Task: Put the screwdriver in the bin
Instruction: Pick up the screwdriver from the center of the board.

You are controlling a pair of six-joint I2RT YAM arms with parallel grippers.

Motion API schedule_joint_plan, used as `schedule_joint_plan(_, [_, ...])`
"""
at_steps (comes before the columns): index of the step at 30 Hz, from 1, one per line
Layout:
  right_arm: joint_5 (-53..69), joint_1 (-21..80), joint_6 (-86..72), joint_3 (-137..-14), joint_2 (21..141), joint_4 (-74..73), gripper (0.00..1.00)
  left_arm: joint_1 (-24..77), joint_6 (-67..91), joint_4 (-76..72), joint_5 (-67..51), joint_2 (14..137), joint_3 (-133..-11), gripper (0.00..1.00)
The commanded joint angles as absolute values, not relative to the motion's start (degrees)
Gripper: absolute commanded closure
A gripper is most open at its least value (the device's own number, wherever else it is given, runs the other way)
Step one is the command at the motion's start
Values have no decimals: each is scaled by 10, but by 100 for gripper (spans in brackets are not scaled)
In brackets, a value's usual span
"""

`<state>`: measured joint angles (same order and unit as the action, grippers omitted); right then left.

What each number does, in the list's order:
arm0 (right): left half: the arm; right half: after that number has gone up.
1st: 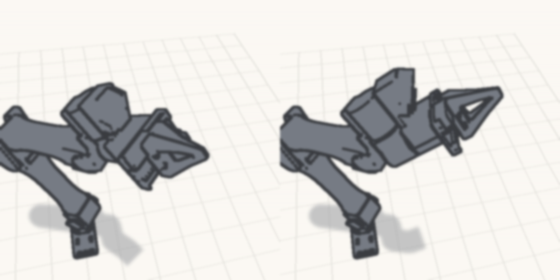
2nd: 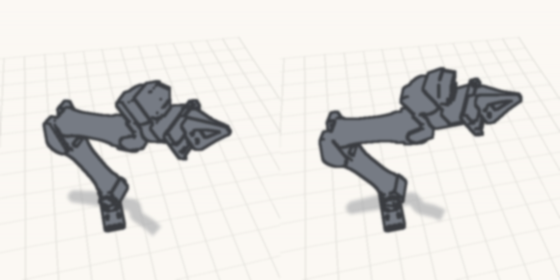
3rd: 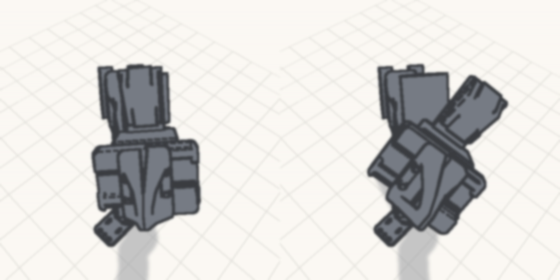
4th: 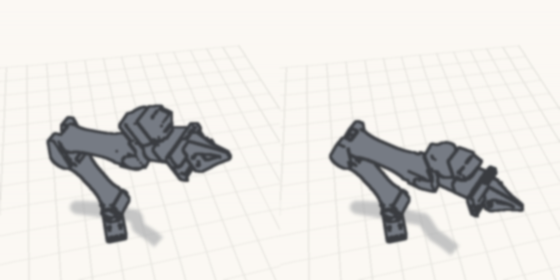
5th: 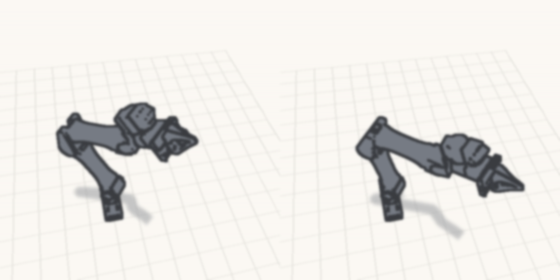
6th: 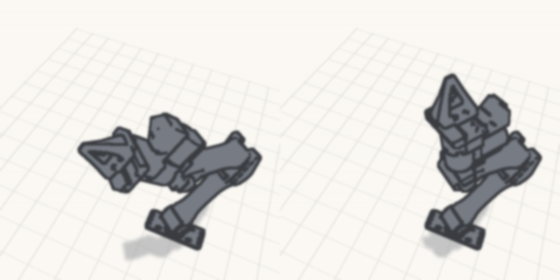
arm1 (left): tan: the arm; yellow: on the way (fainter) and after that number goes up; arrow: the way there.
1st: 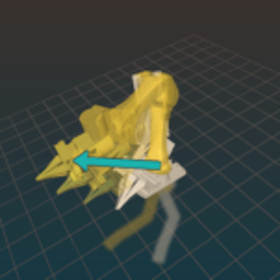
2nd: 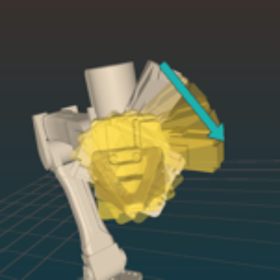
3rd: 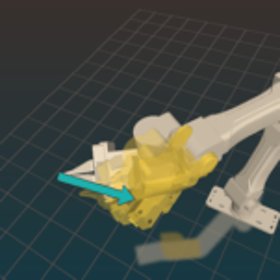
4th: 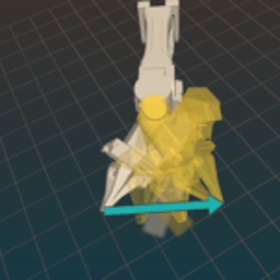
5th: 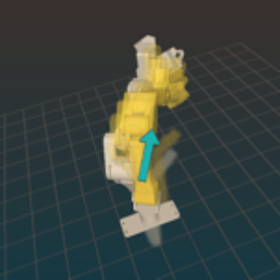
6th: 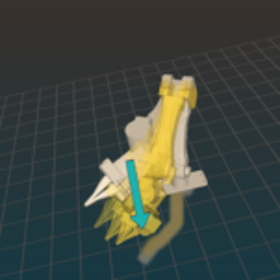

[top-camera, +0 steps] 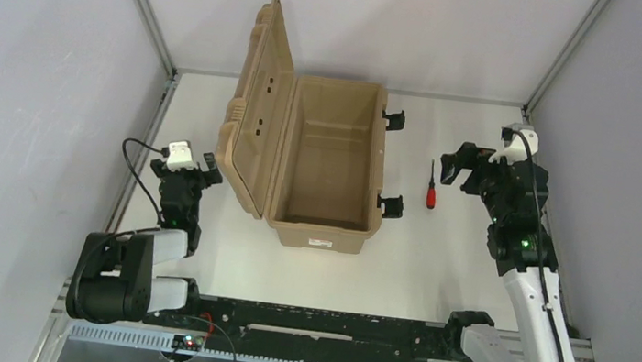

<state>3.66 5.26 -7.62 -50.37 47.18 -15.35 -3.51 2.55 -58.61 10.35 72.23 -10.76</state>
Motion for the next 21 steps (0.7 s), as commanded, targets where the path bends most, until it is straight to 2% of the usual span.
schedule_joint_plan(1, [38, 51, -77, -567, 483, -182, 2, -36, 18, -603, 105, 721, -111, 0])
schedule_joint_plan(14, [6, 53, -91, -739, 615, -367, 4, -36, 18, -603, 104, 720, -111, 0])
schedule_joint_plan(21, [-40, 55, -108, -821, 723, -453, 4, -36, 17, -603, 104, 721, -111, 0])
